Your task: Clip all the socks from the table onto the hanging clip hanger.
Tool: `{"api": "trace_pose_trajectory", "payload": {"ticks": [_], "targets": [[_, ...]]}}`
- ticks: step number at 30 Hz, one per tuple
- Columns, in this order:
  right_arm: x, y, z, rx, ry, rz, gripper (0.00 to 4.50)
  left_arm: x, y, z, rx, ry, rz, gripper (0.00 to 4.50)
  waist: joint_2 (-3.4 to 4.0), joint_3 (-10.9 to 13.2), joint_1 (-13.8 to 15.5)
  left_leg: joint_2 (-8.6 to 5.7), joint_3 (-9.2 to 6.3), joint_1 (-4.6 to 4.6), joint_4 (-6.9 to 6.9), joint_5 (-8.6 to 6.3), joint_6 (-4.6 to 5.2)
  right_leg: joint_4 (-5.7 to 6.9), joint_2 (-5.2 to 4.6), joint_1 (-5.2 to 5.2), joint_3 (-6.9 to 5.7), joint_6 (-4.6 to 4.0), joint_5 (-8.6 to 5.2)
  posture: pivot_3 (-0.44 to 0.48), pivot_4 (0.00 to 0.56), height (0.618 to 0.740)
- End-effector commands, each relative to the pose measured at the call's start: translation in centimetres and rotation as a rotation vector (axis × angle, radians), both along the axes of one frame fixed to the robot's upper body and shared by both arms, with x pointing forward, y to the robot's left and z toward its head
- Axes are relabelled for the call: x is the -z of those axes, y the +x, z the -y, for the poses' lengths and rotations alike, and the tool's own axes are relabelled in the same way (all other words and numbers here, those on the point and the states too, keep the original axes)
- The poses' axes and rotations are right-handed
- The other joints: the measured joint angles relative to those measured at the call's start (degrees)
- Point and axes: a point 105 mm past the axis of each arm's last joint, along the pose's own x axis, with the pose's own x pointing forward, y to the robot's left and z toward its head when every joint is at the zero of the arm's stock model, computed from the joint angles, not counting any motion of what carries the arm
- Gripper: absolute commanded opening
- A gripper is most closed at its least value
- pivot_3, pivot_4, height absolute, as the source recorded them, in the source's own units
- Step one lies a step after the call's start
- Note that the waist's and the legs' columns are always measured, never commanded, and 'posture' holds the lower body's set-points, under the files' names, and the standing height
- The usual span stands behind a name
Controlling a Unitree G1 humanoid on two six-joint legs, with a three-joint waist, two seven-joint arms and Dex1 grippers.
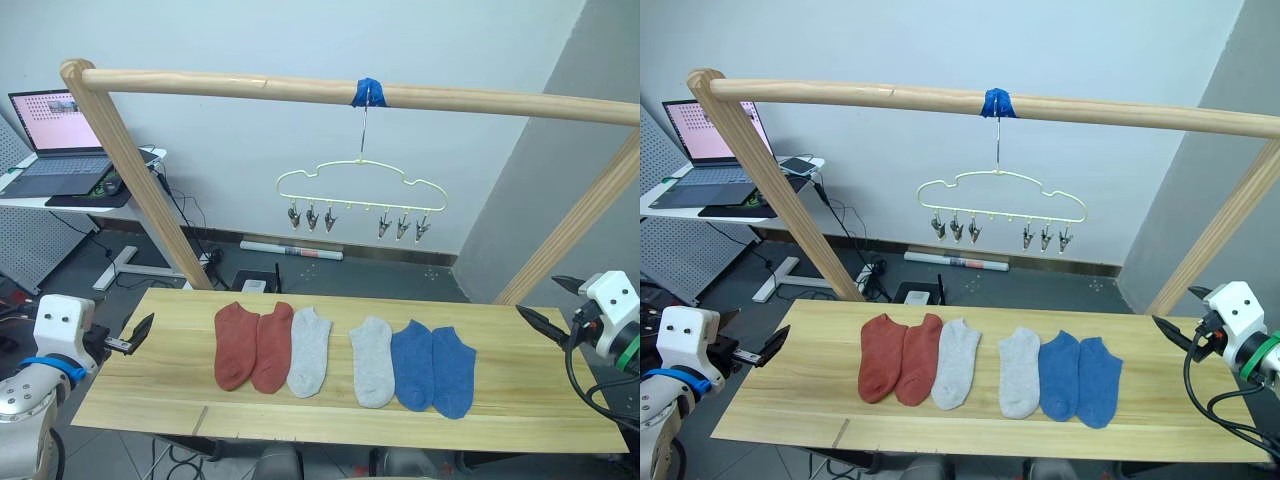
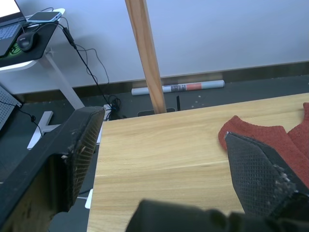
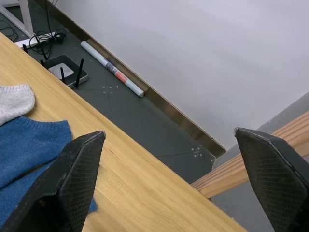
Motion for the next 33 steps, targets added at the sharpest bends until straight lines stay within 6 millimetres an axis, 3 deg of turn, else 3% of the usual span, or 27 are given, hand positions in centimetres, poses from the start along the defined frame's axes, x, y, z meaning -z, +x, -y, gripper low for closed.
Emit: {"api": "trace_pose_trajectory", "payload": {"ticks": [1,9,17,18,24,29,33], "targets": [[-1.9,0.0,0.2,0.003,-0.024,0.058,4.48,-2.5,0.6,-0.3,0.008,0.000,0.093,4.50,0.00,0.0,0.0,0.00,0.00,0.00,0.00,0.00,0.00,0.00,0.00,0.00,0.00,0.00,0.00,0.016,0.040,0.732],[-2.0,-0.3,-0.1,0.002,-0.023,0.058,4.48,-3.6,0.5,-0.6,0.027,-0.004,0.148,4.50,0.02,-0.1,0.0,0.00,0.03,0.01,0.00,0.00,0.00,0.00,0.00,0.00,0.03,-0.01,-0.01,0.007,0.058,0.732],[-2.3,-0.7,-1.7,-0.054,-0.042,0.077,4.48,-4.1,0.9,1.9,0.120,-0.017,0.170,4.50,0.07,0.3,0.0,0.01,0.02,0.05,0.00,0.00,0.00,0.00,0.00,0.02,0.04,-0.05,-0.03,-0.007,0.097,0.732],[-2.5,-0.8,-1.9,-0.061,-0.045,0.081,4.48,-4.2,1.1,2.1,0.119,-0.019,0.175,4.50,0.05,0.5,0.0,0.02,0.02,0.06,0.00,0.00,0.00,0.00,0.00,0.03,0.04,-0.05,-0.03,-0.018,0.121,0.732],[-3.6,-1.0,-2.9,-0.097,-0.037,0.094,4.48,-5.7,2.7,6.3,0.207,-0.069,0.243,4.50,0.21,2.8,0.0,-0.01,0.00,0.06,0.08,0.00,0.00,0.00,-0.04,0.12,0.09,-0.06,-0.02,-0.053,0.184,0.732],[-5.4,-1.5,-5.1,-0.164,0.005,0.118,4.48,-7.1,3.3,9.4,0.267,-0.146,0.306,4.50,0.26,5.5,-0.2,0.01,-0.02,-0.10,0.08,0.00,0.00,0.00,0.00,-0.03,0.11,-0.02,-0.01,-0.085,0.240,0.732],[-6.9,-1.8,-9.1,-0.279,0.064,0.138,4.48,-9.2,4.4,12.5,0.326,-0.228,0.379,4.50,0.27,7.3,-0.6,0.03,-0.18,-0.44,0.08,0.00,0.00,-0.01,0.06,-0.23,0.00,0.32,0.18,-0.108,0.278,0.732]]}}
